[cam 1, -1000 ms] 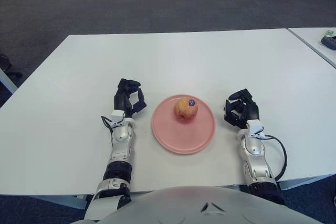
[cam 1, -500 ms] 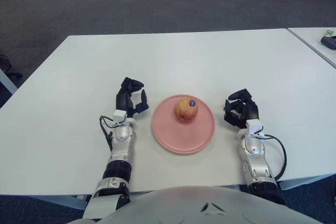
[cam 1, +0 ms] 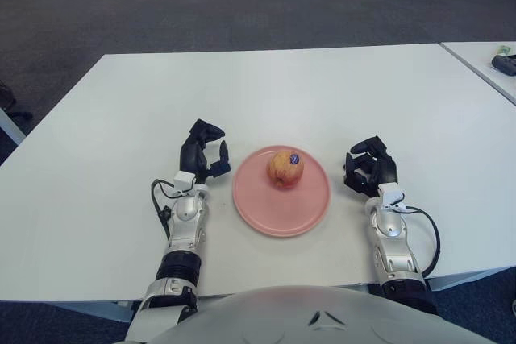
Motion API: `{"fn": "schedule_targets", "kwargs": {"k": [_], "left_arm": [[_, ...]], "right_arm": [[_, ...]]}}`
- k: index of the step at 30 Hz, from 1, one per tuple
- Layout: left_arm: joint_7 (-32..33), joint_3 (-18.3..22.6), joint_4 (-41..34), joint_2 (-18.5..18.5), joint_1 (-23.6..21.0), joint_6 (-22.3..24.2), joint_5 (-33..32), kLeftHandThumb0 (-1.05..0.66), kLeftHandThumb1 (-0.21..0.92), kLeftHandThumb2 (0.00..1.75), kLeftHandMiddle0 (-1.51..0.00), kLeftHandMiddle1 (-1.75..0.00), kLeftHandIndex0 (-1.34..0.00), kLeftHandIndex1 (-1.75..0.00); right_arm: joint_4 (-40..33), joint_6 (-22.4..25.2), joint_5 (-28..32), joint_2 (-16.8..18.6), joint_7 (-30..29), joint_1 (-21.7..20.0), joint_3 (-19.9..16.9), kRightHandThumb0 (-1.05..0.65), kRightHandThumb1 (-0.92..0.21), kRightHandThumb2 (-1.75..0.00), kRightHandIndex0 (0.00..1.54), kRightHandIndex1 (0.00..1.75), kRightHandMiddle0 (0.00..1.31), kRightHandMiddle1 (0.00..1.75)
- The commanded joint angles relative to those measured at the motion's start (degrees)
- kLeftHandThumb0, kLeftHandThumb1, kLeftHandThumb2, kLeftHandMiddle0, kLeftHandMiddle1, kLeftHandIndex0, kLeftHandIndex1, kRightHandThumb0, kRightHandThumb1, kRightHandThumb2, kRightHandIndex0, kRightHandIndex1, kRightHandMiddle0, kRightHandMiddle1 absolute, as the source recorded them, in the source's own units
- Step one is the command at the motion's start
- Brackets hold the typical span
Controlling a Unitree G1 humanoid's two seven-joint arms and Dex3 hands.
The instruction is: Put the apple into the plate.
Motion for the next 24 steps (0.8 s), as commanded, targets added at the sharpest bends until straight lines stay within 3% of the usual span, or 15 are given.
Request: {"fn": "schedule_targets", "kwargs": {"k": [1, 24], "left_arm": [[-0.6, -0.2, 1.8, -0.3, 5.8, 1.7, -0.7, -0.49, 0.30, 1.35, -1.23, -1.75, -0.63, -1.75], [5.5, -0.6, -4.9, -0.6, 8.8, 9.4, 2.8, -0.46, 0.37, 1.26, -1.19, -1.75, -0.56, -1.75]], "right_arm": [[-0.3, -0.2, 0.1, -0.4, 0.1, -0.6, -0.1, -0.41, -0.55, -1.03, 0.67, 1.44, 0.43, 1.75], [-0.6, 3.6, 0.3, -0.2, 0.9, -0.5, 0.2, -0.41, -0.55, -1.03, 0.66, 1.40, 0.42, 1.75]]}}
